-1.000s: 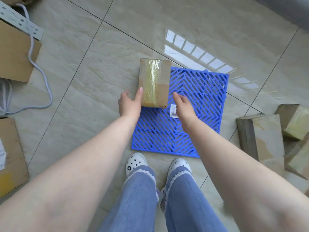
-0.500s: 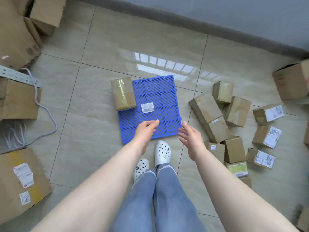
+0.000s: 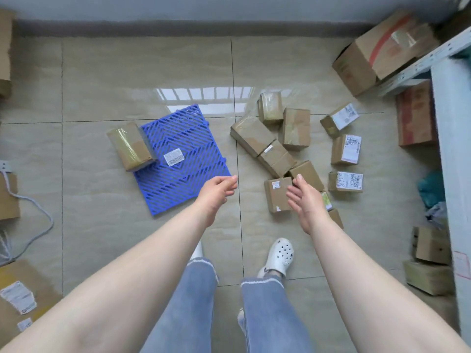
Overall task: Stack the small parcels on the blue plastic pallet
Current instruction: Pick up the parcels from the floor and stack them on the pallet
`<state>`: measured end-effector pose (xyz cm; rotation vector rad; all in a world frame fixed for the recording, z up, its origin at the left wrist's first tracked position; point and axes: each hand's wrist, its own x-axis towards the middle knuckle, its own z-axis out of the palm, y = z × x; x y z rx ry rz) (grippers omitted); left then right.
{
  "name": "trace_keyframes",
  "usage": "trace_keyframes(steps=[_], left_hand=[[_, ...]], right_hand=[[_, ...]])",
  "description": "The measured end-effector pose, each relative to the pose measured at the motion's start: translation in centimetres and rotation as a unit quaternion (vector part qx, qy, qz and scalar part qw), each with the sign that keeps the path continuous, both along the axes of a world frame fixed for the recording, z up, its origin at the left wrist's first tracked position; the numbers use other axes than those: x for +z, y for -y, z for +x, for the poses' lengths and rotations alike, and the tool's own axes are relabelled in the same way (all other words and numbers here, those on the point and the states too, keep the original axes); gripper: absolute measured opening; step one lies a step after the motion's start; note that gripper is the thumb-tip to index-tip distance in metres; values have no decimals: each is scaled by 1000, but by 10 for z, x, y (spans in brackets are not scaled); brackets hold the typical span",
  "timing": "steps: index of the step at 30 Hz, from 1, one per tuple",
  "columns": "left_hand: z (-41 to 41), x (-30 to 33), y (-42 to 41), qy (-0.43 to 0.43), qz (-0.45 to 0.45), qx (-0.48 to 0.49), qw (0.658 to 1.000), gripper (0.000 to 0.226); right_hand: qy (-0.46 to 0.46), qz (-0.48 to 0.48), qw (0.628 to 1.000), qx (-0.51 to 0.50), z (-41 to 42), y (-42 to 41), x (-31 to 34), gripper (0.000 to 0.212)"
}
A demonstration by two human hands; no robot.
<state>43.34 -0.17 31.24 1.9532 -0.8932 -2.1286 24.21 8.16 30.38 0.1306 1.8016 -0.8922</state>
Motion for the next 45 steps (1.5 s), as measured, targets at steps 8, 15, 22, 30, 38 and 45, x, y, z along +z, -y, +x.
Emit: trace_keyframes(steps=[8,15,22,30,38,45], left_hand=[[-93,3,-49,-11,15,23,1000,15],[-133,-5,-53,-9,23,70,997,26],[-141,-28,4,4,25,80,996,44],[-147,-111,76,55,10,68,996,52],[-171,-274,119,115,29,74,990,82],[-188,-387,136,81,57,123,987,71]], right_hand=[[-8,-12,1000,27,-88,-35,22,51],[-12,-47,995,84,-122,-2,26,46],[-13,-46,989,138,-125,62,-4,43],[-36,-31,982,181,-131,128,-99,35],[-80,-26,951,297,-146,203,-249,64],[-108,-14,906,410,-150,238,-367,57]])
